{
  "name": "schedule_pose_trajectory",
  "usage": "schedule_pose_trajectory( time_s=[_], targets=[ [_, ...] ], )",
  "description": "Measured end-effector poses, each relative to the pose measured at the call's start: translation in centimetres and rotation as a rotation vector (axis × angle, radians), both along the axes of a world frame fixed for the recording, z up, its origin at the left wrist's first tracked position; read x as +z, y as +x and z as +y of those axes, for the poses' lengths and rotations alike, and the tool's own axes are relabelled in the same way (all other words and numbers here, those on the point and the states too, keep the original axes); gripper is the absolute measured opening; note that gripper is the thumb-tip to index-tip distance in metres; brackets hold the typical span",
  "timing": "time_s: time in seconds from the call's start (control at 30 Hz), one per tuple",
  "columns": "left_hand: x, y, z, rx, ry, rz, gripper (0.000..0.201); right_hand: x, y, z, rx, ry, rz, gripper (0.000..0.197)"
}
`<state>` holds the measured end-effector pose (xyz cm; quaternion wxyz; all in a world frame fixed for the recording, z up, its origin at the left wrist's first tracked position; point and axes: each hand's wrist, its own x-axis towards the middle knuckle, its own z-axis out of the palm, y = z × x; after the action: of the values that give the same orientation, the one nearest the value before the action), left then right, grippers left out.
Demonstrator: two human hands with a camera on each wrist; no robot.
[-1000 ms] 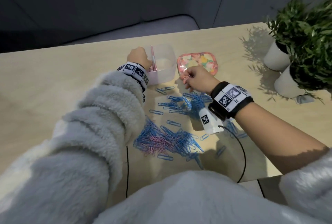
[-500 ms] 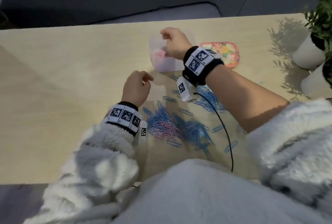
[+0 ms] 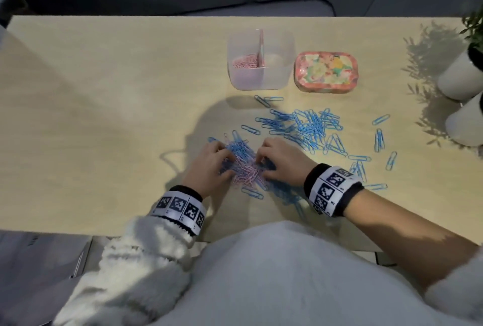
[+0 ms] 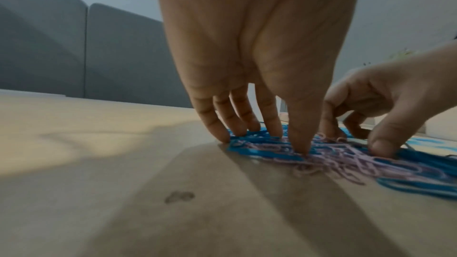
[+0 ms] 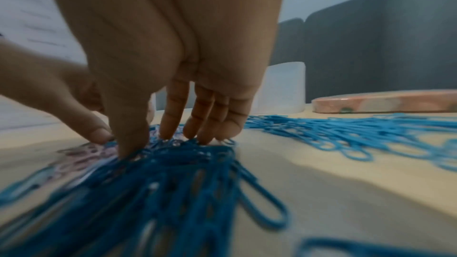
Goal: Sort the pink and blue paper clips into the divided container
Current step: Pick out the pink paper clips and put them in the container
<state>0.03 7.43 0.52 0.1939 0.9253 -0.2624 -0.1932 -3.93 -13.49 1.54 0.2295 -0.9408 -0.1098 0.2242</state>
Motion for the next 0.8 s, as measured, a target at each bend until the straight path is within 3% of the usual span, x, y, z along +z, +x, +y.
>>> schedule_pose_trajectory(
  time_s=[0.2, 0.33, 0.43, 0.57, 0.67, 0.8],
  targets=[
    [0.3, -0.5, 0.9, -0.002, -0.029, -0.155, 0.026, -0.1, -1.5, -3.1, -0.159, 0.075, -0.115, 0.028],
    [-0.1, -2.2, 0.9, -0.060, 0.014, -0.107, 0.024, -0.1, -4.3, -2.5, -0.031, 0.001, -0.062, 0.027],
    [-0.2, -2.6, 1.4, -0.025, 0.016, -0.098, 0.039, -0.6, -5.7, -3.2, -0.025, 0.007, -0.007, 0.027],
    [-0.1, -2.2, 1.8, 0.047, 0.066, -0.159, 0.024, -0.3, -5.8, -4.5, -0.152, 0.010, -0.097, 0.022],
    [0.0, -2.8, 1.7, 0.006, 0.070, -0.200, 0.024, 0.4, -4.7, -2.9, -0.139, 0.005, -0.148, 0.021],
    [-0.1, -3.4, 2.0, -0.021, 0.078, -0.178, 0.042, 0.6, -2.7, 1.2, -0.021, -0.019, -0.148, 0.026]
  ],
)
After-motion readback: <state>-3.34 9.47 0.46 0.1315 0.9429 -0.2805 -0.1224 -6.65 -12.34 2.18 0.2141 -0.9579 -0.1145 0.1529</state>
